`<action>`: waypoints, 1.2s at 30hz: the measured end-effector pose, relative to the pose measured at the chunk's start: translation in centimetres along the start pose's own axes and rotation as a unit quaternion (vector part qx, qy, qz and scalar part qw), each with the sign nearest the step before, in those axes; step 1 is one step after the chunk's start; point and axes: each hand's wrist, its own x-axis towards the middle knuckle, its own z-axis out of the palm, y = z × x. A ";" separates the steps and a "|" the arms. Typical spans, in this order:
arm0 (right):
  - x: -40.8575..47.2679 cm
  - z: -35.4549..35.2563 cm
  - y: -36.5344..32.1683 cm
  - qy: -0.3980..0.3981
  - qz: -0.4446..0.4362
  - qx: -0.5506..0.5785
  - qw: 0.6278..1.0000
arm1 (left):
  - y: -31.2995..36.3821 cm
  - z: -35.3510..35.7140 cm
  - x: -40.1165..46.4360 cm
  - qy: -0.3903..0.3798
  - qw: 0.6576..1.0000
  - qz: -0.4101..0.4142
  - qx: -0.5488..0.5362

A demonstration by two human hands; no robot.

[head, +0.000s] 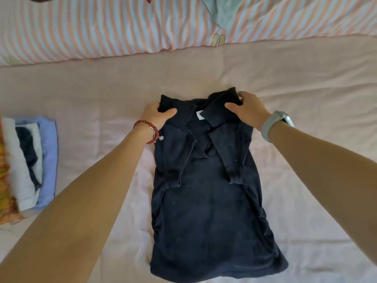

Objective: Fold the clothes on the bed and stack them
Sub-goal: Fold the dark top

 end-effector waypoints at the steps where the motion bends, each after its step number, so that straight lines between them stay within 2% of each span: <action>1: -0.4 0.0 -0.2 -0.003 -0.018 -0.001 1.000 | 0.4 0.0 -0.4 0.013 1.000 0.015 0.004; 3: -1.9 0.1 -0.5 0.005 -0.055 -0.009 0.998 | 0.6 0.0 -1.8 0.056 0.995 0.068 0.041; 6: -5.4 0.5 0.4 0.063 -0.119 -0.050 0.990 | -0.4 0.2 -5.7 0.120 0.971 0.172 0.115; 9: -9.9 1.3 2.1 0.105 -0.178 -0.062 0.976 | -2.9 0.5 -10.5 0.123 0.956 0.226 0.141; 12: -14.2 2.3 4.2 0.117 -0.280 -0.095 0.948 | -5.1 0.6 -15.2 0.076 0.931 0.288 0.212; 15: -17.7 2.7 7.1 0.069 -0.392 -0.205 0.894 | -7.3 0.5 -19.0 -0.024 0.888 0.335 0.314; 19: -22.6 3.2 11.3 -0.014 -0.477 -0.341 0.810 | -11.2 0.9 -23.7 -0.156 0.780 0.408 0.448; 22: -25.9 4.4 13.3 -0.064 -0.482 -0.365 0.794 | -13.2 1.9 -26.5 -0.191 0.741 0.450 0.459; 25: -28.3 5.7 15.1 -0.117 -0.456 -0.397 0.788 | -14.9 3.3 -28.0 -0.193 0.714 0.445 0.505; 27: -29.6 6.4 16.5 -0.148 -0.428 -0.415 0.789 | -16.7 4.0 -28.6 -0.205 0.711 0.398 0.542; 29: -30.5 6.7 17.4 -0.189 -0.386 -0.453 0.781 | -17.3 3.9 -29.3 -0.252 0.700 0.328 0.582; 31: -31.1 6.7 18.0 -0.218 -0.339 -0.486 0.775 | -17.1 4.0 -30.0 -0.293 0.670 0.284 0.620; 33: -31.7 6.8 17.9 -0.189 -0.327 -0.486 0.788 | -17.3 4.0 -30.1 -0.324 0.671 0.244 0.621; 35: -32.0 7.1 17.4 -0.142 -0.332 -0.448 0.818 | -17.2 4.1 -30.3 -0.300 0.732 0.243 0.561; 36: -31.8 7.4 17.0 -0.109 -0.337 -0.415 0.838 | -17.1 4.4 -30.3 -0.255 0.763 0.286 0.520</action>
